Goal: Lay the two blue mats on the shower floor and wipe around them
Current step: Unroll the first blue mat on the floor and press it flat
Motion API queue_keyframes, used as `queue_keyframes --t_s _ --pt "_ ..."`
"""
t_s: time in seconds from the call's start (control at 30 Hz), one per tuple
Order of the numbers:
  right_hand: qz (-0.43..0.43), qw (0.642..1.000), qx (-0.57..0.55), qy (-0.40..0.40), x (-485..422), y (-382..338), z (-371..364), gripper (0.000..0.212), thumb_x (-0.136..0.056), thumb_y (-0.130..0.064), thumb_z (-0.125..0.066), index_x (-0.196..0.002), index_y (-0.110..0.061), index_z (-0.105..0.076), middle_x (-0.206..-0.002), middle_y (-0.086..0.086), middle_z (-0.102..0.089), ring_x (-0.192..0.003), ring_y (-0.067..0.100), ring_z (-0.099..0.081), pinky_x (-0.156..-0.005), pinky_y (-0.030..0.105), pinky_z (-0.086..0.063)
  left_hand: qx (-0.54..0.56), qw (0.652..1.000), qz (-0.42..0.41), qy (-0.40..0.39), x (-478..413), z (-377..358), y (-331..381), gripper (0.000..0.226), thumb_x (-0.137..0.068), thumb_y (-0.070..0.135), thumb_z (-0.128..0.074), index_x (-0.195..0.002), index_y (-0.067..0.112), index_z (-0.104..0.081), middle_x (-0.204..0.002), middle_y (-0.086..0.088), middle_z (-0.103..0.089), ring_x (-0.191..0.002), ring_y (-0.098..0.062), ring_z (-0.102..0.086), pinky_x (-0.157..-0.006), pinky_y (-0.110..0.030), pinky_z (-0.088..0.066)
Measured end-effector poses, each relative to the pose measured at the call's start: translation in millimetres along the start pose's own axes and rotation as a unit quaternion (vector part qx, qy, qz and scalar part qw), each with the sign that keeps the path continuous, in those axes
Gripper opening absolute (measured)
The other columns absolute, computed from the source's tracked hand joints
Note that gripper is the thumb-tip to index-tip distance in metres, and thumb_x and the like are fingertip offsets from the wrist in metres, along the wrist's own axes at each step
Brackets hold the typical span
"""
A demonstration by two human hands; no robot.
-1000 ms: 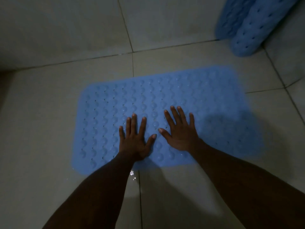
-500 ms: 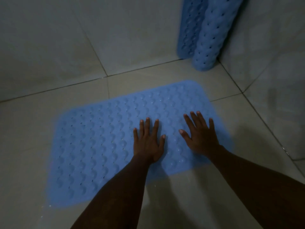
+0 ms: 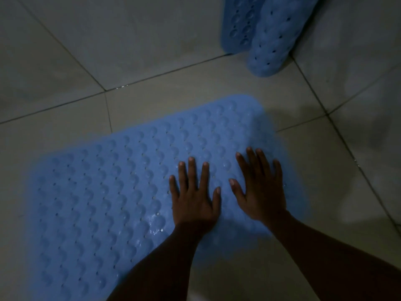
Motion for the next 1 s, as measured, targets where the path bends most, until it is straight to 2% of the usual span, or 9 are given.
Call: queue_keyframes --t_s 0.2,0.4,0.67,0.77,0.9,1.0 --pt "-0.004 1.000 0.000 -0.010 -4.2 0.1 1.6 0.070 -0.095 -0.058 -0.041 -0.154 -0.023 -0.033 -0.165 0.007 -0.023 -0.153 0.029 -0.017 -0.120 0.058 -0.013 -0.010 1.000 0.005 -0.021 -3.3 -4.9 -2.0 0.077 -0.099 0.064 -0.020 -0.162 0.028 0.004 -0.169 -0.008 0.021 -0.155 -0.029 0.019 -0.124 -0.058 0.001" --pt "-0.004 1.000 0.004 -0.012 -4.5 0.8 1.2 0.072 -0.094 -0.060 -0.039 -0.156 -0.024 -0.030 -0.165 0.006 -0.022 -0.153 0.028 -0.016 -0.119 0.058 -0.014 -0.013 1.000 0.007 -0.026 -3.5 -3.4 -0.9 0.078 -0.099 0.064 -0.020 -0.162 0.027 0.006 -0.168 -0.008 0.023 -0.155 -0.029 0.021 -0.124 -0.058 0.001" --pt "0.001 1.000 0.009 -0.018 -3.2 0.3 -3.3 0.073 -0.094 -0.062 -0.034 -0.156 -0.026 -0.026 -0.165 0.006 -0.022 -0.153 0.028 -0.017 -0.120 0.057 -0.014 -0.005 1.000 -0.003 -0.024 -2.8 -4.8 -0.9 0.076 -0.099 0.065 -0.014 -0.161 0.028 0.013 -0.166 -0.007 0.029 -0.152 -0.028 0.030 -0.123 -0.056 0.011" --pt "-0.007 0.999 0.001 -0.039 -4.9 0.6 -6.7 0.073 -0.093 -0.063 -0.029 -0.157 -0.028 -0.023 -0.165 0.004 -0.021 -0.153 0.028 -0.016 -0.119 0.061 -0.015 0.003 0.998 -0.022 -0.058 -2.3 -0.7 -1.7 0.075 -0.099 0.066 -0.009 -0.159 0.030 0.017 -0.165 -0.006 0.033 -0.149 -0.027 0.035 -0.122 -0.055 0.015" --pt "-0.040 0.999 -0.016 -0.028 10.4 -17.2 6.0 0.072 -0.093 -0.059 -0.034 -0.154 -0.023 -0.032 -0.161 0.009 -0.030 -0.151 0.030 -0.022 -0.116 0.065 -0.015 0.020 0.999 -0.002 -0.046 37.4 17.0 -34.4 0.076 -0.096 0.066 -0.004 -0.161 0.031 0.010 -0.168 -0.006 0.022 -0.154 -0.027 0.024 -0.123 -0.050 0.015" --pt "-0.008 0.999 -0.036 -0.022 27.8 -62.0 16.9 0.070 -0.091 -0.056 -0.036 -0.148 -0.018 -0.044 -0.156 0.011 -0.041 -0.146 0.031 -0.034 -0.113 0.064 -0.024 0.023 1.000 0.017 -0.013 91.5 24.5 -83.2 0.080 -0.093 0.070 -0.003 -0.163 0.031 -0.007 -0.171 -0.006 0.002 -0.157 -0.031 0.003 -0.125 -0.054 0.001"
Point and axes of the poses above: each hand's wrist, its own x-axis away from the middle knuckle, its own z-axis out of the back of the hand, y = z × x, the point moved 9 cm from there along -x, towards the middle knuckle
